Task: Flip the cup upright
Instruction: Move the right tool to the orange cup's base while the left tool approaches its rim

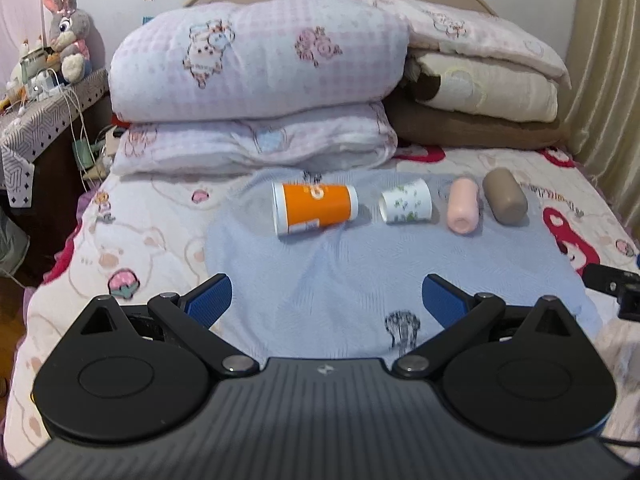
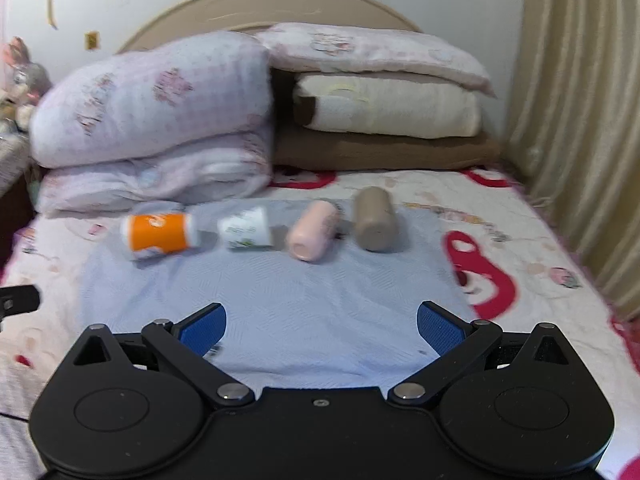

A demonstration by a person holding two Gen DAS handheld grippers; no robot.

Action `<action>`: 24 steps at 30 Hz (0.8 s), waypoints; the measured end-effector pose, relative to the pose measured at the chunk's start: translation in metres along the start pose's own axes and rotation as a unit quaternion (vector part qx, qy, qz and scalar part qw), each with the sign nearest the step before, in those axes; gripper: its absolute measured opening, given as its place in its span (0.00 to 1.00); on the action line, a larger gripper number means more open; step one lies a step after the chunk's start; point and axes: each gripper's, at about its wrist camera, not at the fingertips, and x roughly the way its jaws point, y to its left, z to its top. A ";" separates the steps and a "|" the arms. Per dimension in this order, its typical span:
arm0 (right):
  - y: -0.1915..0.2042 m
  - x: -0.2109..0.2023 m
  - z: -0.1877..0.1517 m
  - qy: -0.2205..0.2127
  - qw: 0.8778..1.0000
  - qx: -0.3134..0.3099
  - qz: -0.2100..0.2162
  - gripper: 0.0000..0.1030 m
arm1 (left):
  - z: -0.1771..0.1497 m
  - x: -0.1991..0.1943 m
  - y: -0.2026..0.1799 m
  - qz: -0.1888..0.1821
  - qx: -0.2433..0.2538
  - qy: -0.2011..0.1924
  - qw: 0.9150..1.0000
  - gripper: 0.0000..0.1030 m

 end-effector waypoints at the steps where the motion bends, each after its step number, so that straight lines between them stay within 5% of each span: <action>1: 0.000 -0.001 0.003 -0.011 1.000 -0.003 0.022 1.00 | 0.007 0.001 0.002 -0.004 -0.002 -0.001 1.000 1.00; 6: -0.004 0.000 0.020 -0.137 0.974 -0.069 0.164 1.00 | 0.033 0.000 0.007 -0.047 -0.032 -0.029 0.998 1.00; 10: 0.000 0.027 0.046 -0.161 0.960 -0.095 0.210 1.00 | 0.050 0.008 -0.002 -0.046 -0.022 -0.040 0.998 1.00; 13: 0.009 0.055 0.066 -0.148 0.948 -0.123 0.253 1.00 | 0.064 0.029 0.000 -0.068 -0.049 -0.030 0.996 1.00; 19: 0.056 0.110 0.085 -0.114 0.909 -0.302 0.262 0.98 | 0.089 0.081 0.006 -0.091 -0.103 -0.008 0.990 0.97; 24: 0.076 0.153 0.086 -0.049 0.903 -0.322 0.281 0.98 | 0.086 0.135 0.018 -0.098 -0.153 0.028 0.983 0.97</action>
